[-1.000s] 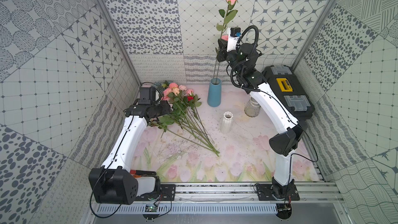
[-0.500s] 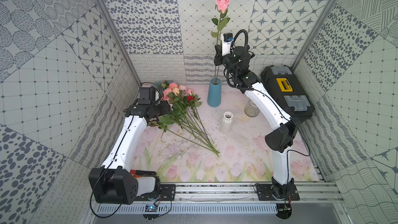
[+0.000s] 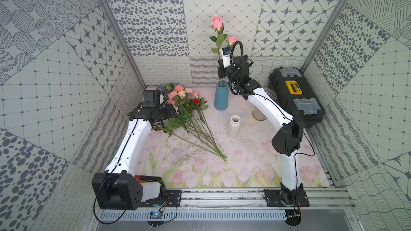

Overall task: Place the pink flowers into the vase
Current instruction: Place the flower in the vase.

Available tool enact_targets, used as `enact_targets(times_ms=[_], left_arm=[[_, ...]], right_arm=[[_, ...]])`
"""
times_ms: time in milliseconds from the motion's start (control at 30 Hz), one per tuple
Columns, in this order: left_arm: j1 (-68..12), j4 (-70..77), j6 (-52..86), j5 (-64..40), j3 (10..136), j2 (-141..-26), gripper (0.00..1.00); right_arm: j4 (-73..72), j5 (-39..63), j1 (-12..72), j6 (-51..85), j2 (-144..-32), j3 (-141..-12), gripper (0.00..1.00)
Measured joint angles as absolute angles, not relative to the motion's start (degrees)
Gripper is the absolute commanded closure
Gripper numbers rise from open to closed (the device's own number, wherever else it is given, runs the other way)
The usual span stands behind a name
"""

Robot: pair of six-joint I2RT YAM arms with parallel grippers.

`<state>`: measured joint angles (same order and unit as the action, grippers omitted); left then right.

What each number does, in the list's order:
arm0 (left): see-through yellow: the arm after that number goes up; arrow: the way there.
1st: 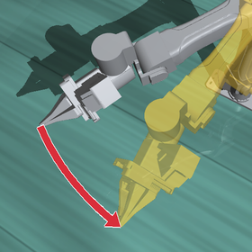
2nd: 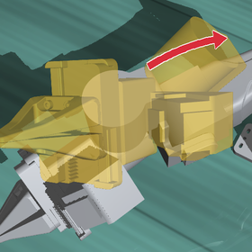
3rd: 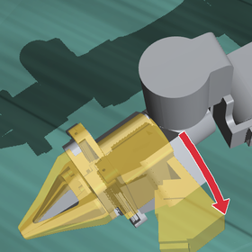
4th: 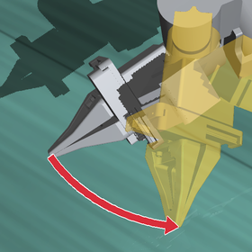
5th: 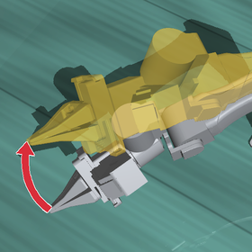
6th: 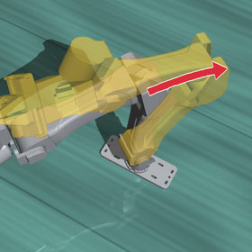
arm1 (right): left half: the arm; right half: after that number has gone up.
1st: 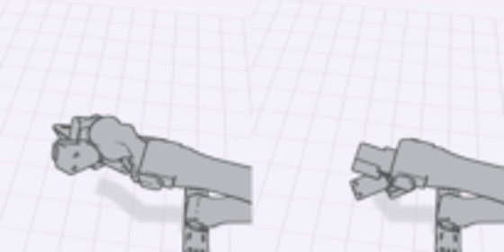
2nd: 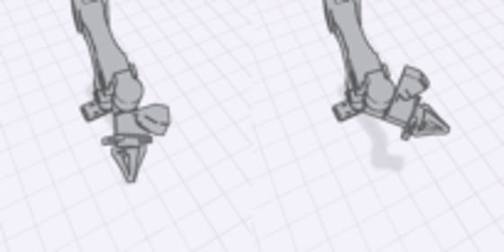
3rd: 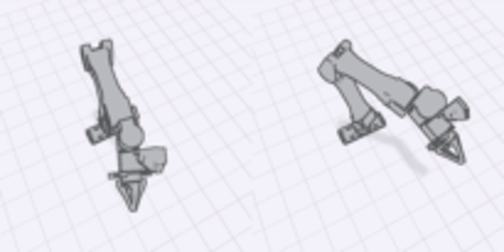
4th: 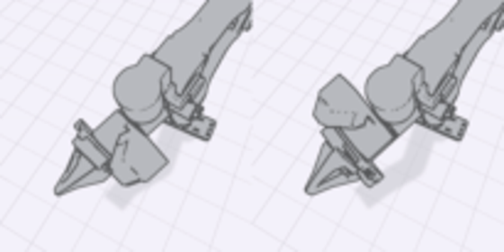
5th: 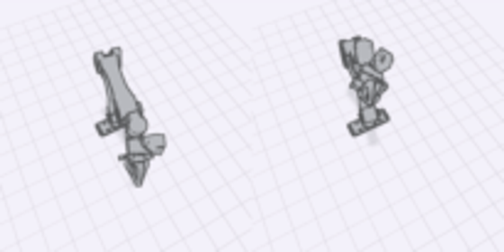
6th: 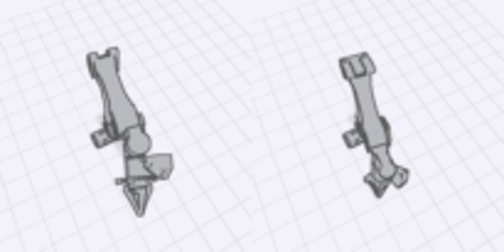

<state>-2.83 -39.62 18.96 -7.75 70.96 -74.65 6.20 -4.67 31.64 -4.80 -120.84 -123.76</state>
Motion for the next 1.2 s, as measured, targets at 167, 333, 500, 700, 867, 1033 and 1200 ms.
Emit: enact_targets(times_ms=[167,333,500,700,867,1033,1200], left_arm=[[-2.79,-39.62,18.96,-7.75,70.91,-74.91,0.39],[-2.79,-39.59,18.96,-7.75,70.76,-74.91,0.38],[-2.55,-39.59,18.96,-7.75,70.74,-74.91,0.35],[-2.42,-39.59,19.03,-7.09,70.74,-74.81,0.26],[-2.13,-39.59,19.16,-6.61,70.48,-73.89,0.22],[-1.96,-39.59,19.18,-6.09,70.28,-73.47,0.19],[-1.72,-39.59,19.4,-5.15,70.22,-73.17,0.17]], right_arm=[[5.85,-4.99,31.64,-5.39,-122.32,-121.4,1.0],[5.85,-5.06,31.64,-5.45,-123.9,-120.97,1.0],[6.07,-5.26,31.64,-5.41,-125.36,-120.97,1.0],[6.68,-5.89,31.46,-5.37,-126.26,-120.97,0.99],[6.72,-6.24,31.46,-5.08,-126.37,-120.97,0.9],[6.61,-6.55,31.46,-4.56,-126.37,-120.51,0.77],[6.66,-6.7,31.46,-3.84,-126.37,-118.65,0.65]])
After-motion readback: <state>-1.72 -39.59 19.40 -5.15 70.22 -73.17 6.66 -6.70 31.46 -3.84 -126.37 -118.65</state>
